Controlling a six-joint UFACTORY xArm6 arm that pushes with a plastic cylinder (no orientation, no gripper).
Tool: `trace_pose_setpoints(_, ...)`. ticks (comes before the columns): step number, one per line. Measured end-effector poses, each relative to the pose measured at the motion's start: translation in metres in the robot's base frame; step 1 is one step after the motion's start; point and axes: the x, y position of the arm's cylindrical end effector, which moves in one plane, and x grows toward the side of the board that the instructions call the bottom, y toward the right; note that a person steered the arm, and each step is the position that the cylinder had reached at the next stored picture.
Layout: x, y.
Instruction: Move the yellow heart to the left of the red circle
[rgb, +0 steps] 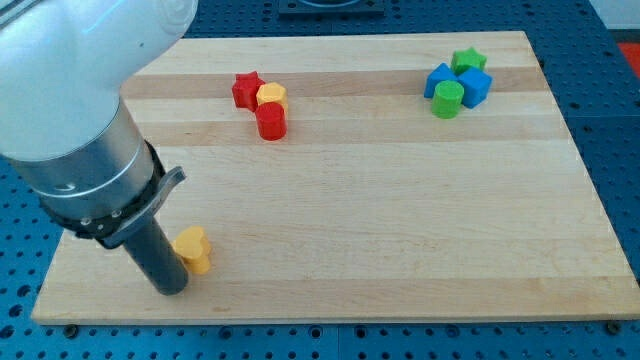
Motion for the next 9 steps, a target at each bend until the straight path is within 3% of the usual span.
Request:
trace_pose_setpoints(2,-0.037,0.0)
trace_pose_setpoints(4,-0.023,0.004)
trace_pose_setpoints(6,-0.04,0.047)
trace_pose_setpoints(9,-0.187,0.018)
